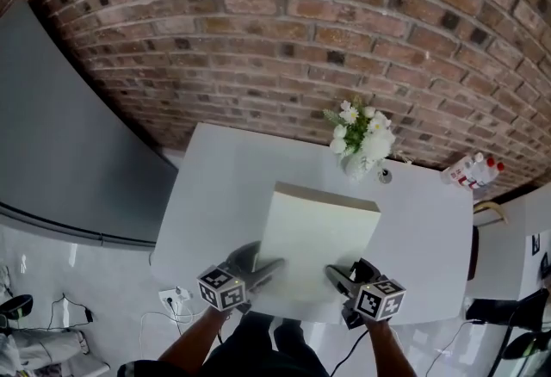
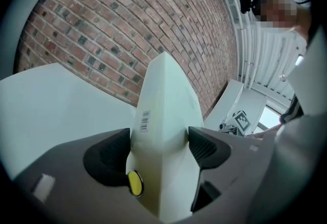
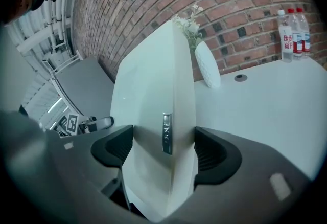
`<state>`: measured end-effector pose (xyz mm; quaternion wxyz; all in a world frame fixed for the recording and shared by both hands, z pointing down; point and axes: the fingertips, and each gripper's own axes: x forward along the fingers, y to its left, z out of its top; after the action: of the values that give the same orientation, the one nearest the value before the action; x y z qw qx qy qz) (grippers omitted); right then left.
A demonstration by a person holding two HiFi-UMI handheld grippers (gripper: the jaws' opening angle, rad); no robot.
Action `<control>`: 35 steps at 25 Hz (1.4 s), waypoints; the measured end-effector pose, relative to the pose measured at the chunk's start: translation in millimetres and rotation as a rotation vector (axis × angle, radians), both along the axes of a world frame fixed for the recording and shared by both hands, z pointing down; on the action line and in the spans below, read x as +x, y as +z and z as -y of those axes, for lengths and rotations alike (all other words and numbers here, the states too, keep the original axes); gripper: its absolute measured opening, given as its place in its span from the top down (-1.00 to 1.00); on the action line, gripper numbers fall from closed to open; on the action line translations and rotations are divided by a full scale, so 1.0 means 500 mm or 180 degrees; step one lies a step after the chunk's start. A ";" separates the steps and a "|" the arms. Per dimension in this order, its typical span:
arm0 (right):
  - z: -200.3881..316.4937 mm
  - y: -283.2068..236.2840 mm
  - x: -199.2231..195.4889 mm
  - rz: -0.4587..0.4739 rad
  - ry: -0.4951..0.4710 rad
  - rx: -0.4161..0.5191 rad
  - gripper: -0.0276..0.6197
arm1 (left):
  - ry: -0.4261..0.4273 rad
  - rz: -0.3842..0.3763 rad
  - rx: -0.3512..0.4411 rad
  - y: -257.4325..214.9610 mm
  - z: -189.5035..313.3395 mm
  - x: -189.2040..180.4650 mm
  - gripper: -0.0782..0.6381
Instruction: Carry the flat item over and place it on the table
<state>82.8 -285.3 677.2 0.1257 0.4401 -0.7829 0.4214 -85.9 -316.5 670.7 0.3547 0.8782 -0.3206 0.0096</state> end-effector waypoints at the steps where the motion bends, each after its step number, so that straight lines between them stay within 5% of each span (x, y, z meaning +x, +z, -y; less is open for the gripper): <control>1: 0.000 0.008 0.001 0.0012 0.0008 -0.0029 -0.22 | -0.0001 0.0004 -0.0028 0.007 0.000 0.001 -0.22; 14: 0.012 0.095 0.010 0.0087 0.0115 -0.0362 -0.22 | -0.0005 0.0110 -0.0429 0.091 0.017 0.010 -0.22; 35: 0.078 0.188 0.021 0.0073 0.0483 -0.0607 -0.21 | -0.0418 0.0310 -0.1014 0.201 0.064 0.010 -0.22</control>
<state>93.3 -324.3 771.4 0.1257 0.4792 -0.7052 0.5072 -81.0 -348.7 771.3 0.4733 0.7866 -0.3886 0.0796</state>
